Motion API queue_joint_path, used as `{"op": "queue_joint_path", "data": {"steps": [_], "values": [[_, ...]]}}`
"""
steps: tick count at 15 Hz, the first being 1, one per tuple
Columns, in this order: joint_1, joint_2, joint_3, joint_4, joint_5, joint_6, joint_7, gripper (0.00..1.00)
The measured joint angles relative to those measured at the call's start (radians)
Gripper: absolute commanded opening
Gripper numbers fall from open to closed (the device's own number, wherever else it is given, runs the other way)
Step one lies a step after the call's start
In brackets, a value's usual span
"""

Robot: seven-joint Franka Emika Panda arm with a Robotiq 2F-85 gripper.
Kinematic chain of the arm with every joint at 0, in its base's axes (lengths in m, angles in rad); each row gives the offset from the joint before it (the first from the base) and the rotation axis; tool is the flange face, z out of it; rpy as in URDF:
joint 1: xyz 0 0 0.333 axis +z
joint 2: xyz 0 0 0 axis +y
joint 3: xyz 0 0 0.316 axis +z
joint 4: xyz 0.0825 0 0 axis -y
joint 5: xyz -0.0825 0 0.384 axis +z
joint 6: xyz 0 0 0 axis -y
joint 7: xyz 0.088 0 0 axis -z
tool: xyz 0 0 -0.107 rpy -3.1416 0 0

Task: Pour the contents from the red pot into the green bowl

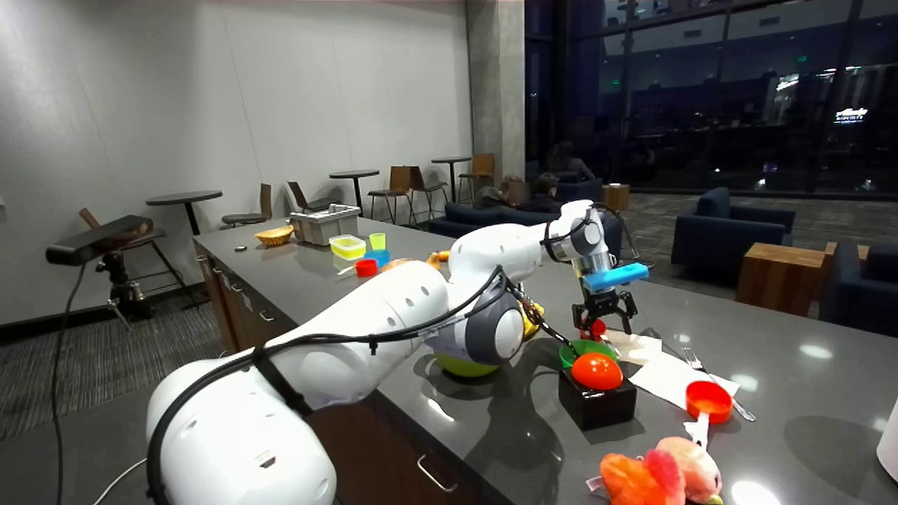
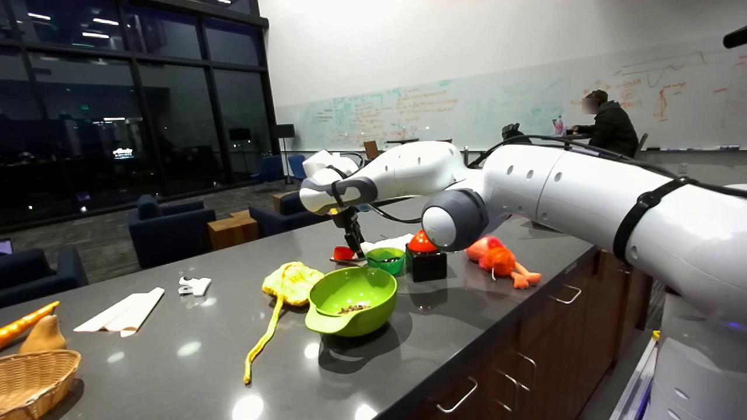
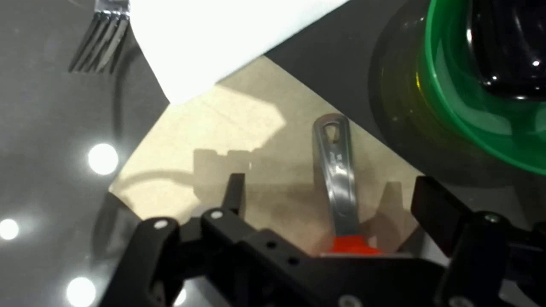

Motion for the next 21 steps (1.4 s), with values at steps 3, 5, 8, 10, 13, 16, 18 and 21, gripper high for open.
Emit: {"op": "queue_joint_path", "data": {"steps": [3, 5, 8, 10, 13, 16, 18, 21], "values": [[-0.009, -0.038, 0.044, 0.005, 0.044, -0.063, -0.044, 1.0], [-0.017, -0.067, 0.072, 0.006, 0.074, -0.113, -0.052, 1.0], [-0.032, -0.109, 0.102, 0.007, 0.113, -0.163, -0.042, 1.0], [-0.042, -0.133, 0.115, 0.007, 0.13, -0.18, -0.025, 1.0], [-0.051, -0.164, 0.121, 0.007, 0.135, -0.209, 0.023, 1.0], [-0.053, -0.19, 0.121, 0.007, 0.135, -0.245, 0.076, 1.0], [-0.053, -0.205, 0.121, 0.007, 0.135, -0.291, 0.099, 1.0], [-0.053, -0.225, 0.121, 0.008, 0.135, -0.372, 0.129, 1.0]]}}
